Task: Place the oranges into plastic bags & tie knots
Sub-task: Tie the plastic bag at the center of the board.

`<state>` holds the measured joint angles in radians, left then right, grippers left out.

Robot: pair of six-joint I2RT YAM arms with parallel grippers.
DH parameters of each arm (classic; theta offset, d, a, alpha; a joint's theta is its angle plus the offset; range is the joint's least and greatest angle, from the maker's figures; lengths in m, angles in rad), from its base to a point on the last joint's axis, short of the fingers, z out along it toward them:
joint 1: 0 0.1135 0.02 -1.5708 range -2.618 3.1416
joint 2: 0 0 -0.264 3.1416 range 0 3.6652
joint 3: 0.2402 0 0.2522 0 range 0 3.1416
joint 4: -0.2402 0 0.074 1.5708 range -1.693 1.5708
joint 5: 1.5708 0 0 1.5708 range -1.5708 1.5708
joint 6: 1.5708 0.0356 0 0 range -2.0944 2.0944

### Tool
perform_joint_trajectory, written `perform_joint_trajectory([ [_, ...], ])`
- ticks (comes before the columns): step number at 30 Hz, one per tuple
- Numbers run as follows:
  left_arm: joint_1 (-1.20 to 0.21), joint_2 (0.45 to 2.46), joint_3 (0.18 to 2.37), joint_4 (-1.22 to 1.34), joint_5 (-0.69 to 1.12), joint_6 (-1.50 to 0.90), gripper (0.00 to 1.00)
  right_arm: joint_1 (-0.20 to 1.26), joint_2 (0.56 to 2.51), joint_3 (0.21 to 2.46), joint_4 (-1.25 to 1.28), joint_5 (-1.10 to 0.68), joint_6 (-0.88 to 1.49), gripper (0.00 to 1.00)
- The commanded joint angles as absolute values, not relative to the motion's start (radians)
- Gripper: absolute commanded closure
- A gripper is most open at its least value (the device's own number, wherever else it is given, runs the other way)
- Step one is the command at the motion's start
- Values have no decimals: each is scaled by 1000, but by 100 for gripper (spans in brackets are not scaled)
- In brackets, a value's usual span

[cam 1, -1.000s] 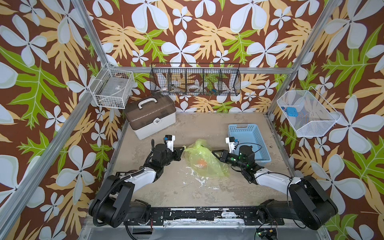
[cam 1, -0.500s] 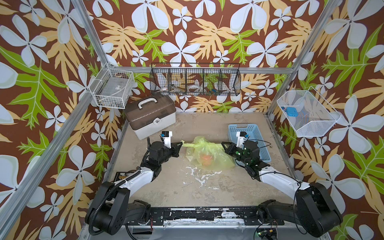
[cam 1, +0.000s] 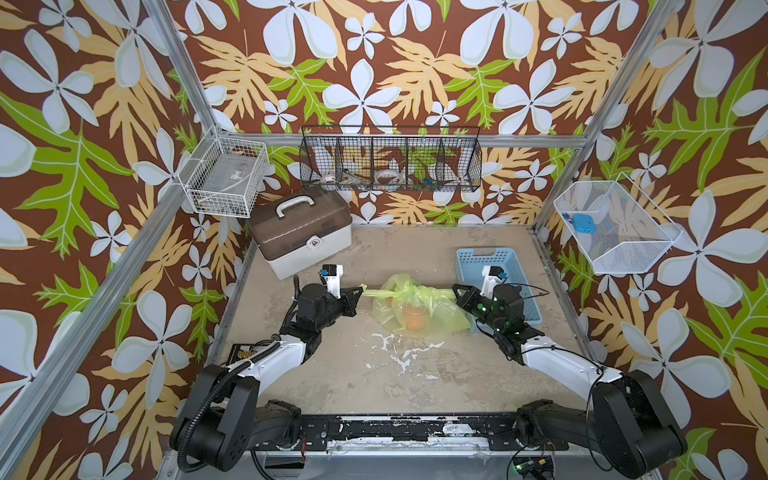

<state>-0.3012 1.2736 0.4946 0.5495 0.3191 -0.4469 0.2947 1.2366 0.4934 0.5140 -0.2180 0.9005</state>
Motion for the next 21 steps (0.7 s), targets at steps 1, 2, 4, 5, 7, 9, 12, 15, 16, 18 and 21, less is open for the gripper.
perform_joint_trajectory([
  [1, -292, 1283, 501, 511, 208, -436, 100, 280, 1237, 499, 494, -103, 882, 100],
  [2, -292, 1283, 506, 490, 179, -436, 100, 279, 1232, 494, 494, -92, 884, 100],
  [4, -291, 1298, 530, 440, 156, -423, 100, 276, 1228, 487, 498, -85, 893, 100],
  [5, -292, 1306, 539, 438, 182, -417, 100, 276, 1234, 486, 512, -101, 899, 100],
  [7, -293, 1315, 542, 455, 202, -437, 100, 277, 1250, 494, 520, -122, 911, 100],
  [9, -293, 1319, 543, 472, 211, -443, 94, 278, 1253, 498, 525, -126, 904, 100],
  [12, -292, 1314, 545, 491, 234, -439, 66, 277, 1265, 511, 547, -189, 884, 100],
  [15, -292, 1282, 539, 520, 213, -441, 39, 277, 1288, 561, 532, -273, 852, 83],
  [16, -293, 1264, 541, 527, 196, -440, 22, 277, 1285, 584, 509, -285, 838, 53],
  [18, -292, 1221, 564, 511, 142, -407, 0, 274, 1263, 633, 463, -283, 803, 0],
  [21, -285, 1168, 632, 441, 50, -353, 0, 263, 1229, 734, 346, -253, 742, 0],
])
